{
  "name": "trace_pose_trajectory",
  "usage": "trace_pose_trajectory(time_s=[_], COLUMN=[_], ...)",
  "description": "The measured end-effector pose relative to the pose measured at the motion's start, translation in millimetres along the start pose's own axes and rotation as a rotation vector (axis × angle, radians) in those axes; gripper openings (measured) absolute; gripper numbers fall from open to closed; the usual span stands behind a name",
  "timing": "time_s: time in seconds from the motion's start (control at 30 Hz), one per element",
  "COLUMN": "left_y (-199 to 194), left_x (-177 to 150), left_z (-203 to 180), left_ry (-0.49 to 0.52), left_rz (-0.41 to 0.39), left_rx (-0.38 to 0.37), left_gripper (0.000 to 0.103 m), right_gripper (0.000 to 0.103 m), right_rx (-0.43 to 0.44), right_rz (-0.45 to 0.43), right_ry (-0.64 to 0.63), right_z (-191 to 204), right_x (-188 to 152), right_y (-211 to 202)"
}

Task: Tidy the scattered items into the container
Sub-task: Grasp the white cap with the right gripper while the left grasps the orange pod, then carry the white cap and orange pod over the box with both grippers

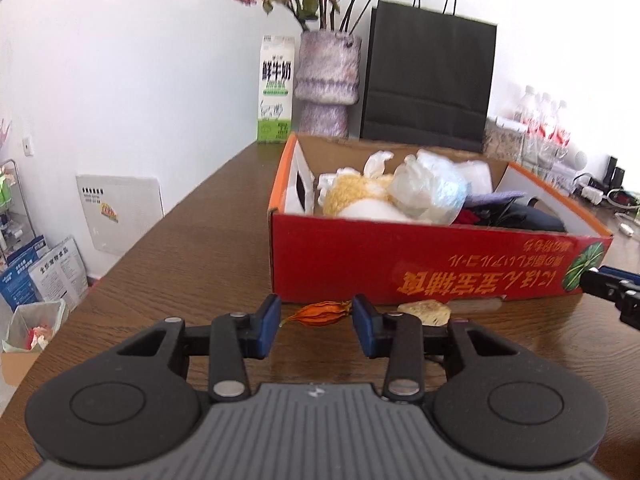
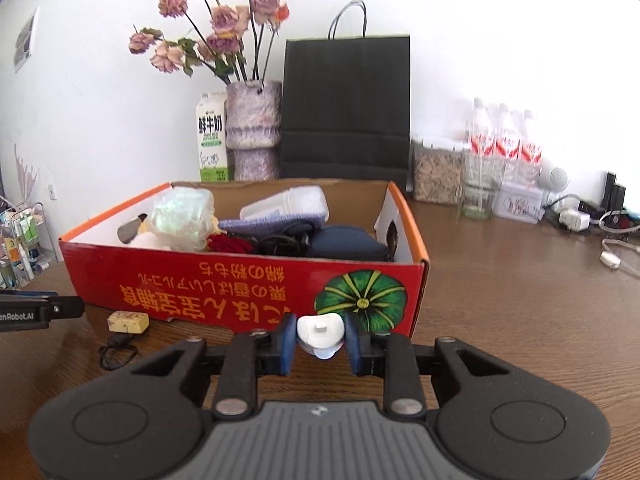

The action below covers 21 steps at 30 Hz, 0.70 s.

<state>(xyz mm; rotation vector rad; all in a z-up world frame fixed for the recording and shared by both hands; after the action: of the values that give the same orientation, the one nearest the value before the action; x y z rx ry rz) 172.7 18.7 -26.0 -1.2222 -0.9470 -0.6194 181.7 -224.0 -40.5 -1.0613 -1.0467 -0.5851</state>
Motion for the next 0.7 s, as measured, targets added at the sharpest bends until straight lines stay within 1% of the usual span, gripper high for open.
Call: trace_pose_trajectory(time_s=[0.17, 0.3, 0.4, 0.5, 0.57, 0.63, 0.7], left_y=[-21.9, -27.3, -24.3, -6.1, 9.4, 24.4, 38.2], left_x=[22.6, 49.0, 69.7, 88.6, 93.3, 88.5, 79.1], left_z=[-0.3, -12.3, -26.2, -42.0, -47.6, -48.5, -50.2], left_ry=[-0.024, -0.025, -0.02, -0.026, -0.056, -0.083, -0.044], left_rz=[-0.097, -0.164, -0.208, -0.207, -0.196, -0.181, -0.143], left_rx=[-0.03, -0.053, -0.072, -0.051, -0.043, -0.049, -0.028], left_gripper=[0.04, 0.04, 0.04, 0.04, 0.04, 0.04, 0.04], right_gripper=[0.025, 0.025, 0.025, 0.025, 0.025, 0.025, 0.025], right_rx=[0.004, 0.02, 0.022, 0.022, 0.008, 0.01, 0.029], right_rz=[-0.062, -0.099, -0.118, -0.125, -0.129, -0.133, -0.127], right_ry=[-0.045, -0.061, -0.08, -0.105, -0.11, -0.074, -0.015], right_z=[9.7, 14.0, 16.1, 16.9, 15.7, 9.9, 1.5], right_x=[8.0, 27.6, 46.6, 68.5, 79.0, 82.4, 75.3], right_y=[-11.5, -13.5, -9.4, 2.1, 14.3, 26.5, 35.9])
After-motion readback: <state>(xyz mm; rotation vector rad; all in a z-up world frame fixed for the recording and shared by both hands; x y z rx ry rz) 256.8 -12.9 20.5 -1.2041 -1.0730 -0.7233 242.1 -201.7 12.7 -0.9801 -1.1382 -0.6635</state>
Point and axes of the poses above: each gripper's, at about its wrist camera, not at the fingertips, and y roughly the way its jaws point, z to its left, x to its top, the point moved 2 cm from there along y, roughly the way its jaws point, and after that the axes turned 13 degrees about x, right-handed, at the moved point
